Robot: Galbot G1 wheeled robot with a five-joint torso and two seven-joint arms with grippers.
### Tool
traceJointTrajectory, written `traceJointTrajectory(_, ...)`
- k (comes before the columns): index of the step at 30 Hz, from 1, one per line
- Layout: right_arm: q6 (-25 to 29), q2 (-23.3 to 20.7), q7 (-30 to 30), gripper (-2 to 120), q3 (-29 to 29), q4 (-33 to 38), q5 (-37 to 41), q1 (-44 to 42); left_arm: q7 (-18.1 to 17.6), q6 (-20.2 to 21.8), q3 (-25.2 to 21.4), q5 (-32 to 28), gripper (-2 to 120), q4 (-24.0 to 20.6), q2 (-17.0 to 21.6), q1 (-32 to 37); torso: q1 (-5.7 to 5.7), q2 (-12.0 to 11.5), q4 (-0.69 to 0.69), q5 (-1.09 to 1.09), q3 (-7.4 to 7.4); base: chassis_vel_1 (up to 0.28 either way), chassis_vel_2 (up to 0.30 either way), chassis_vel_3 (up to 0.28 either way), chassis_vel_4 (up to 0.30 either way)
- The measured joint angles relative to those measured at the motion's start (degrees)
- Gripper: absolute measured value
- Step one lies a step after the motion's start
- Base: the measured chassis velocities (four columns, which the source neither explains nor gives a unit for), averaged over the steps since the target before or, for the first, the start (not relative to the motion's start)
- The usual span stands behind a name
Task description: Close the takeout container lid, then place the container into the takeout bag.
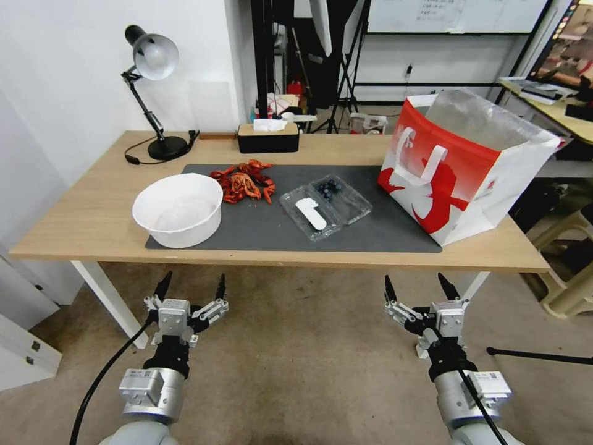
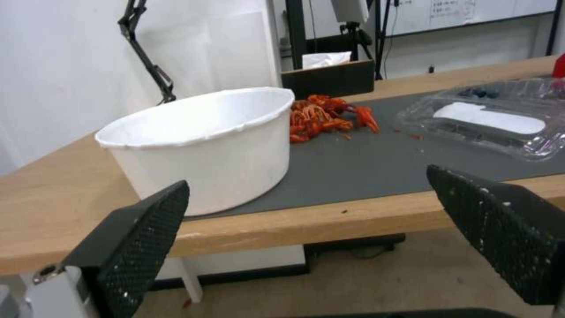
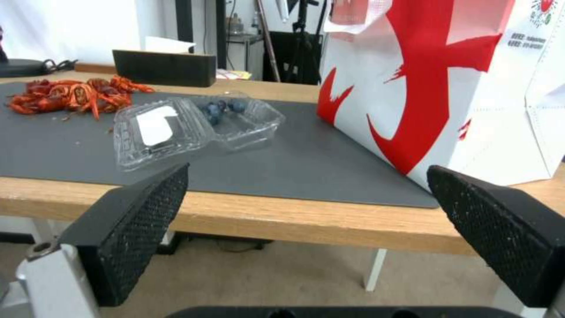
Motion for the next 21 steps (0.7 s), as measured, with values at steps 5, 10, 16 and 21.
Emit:
traceJointTrajectory(5, 0.0, 0.0, 0.0, 100, 0.0, 0.0, 0.0, 0.0, 0.0, 0.0, 0.0, 0.0, 100, 0.0, 0.0, 0.0, 0.0, 0.0, 0.0, 0.0, 0.0, 0.0, 0.0, 0.0, 0.0)
traceJointTrajectory(10, 0.0, 0.0, 0.0, 100, 0.0, 0.0, 0.0, 0.0, 0.0, 0.0, 0.0, 0.0, 100, 0.0, 0.0, 0.0, 0.0, 0.0, 0.0, 0.0, 0.0, 0.0, 0.0, 0.0, 0.0)
traceJointTrajectory(16, -0.05, -0.02, 0.0, 100, -0.02, 0.03, -0.02, -0.03, 0.0, 0.0, 0.0, 0.0, 100, 0.0, 0.0, 0.0, 0.0, 0.0, 0.0, 0.01, 0.0, 0.0, 0.0, 0.0, 0.0)
traceJointTrajectory(21, -5.47, -3.56, 0.12, 100, -6.07, 6.05, -2.55, -5.93, -5.04, 3.34, 4.5, -4.03, 100, -3.5, 2.36, 1.76, 0.0, 0.0, 0.0, -0.06, 0.0, 0.0, 0.0, 0.0, 0.0)
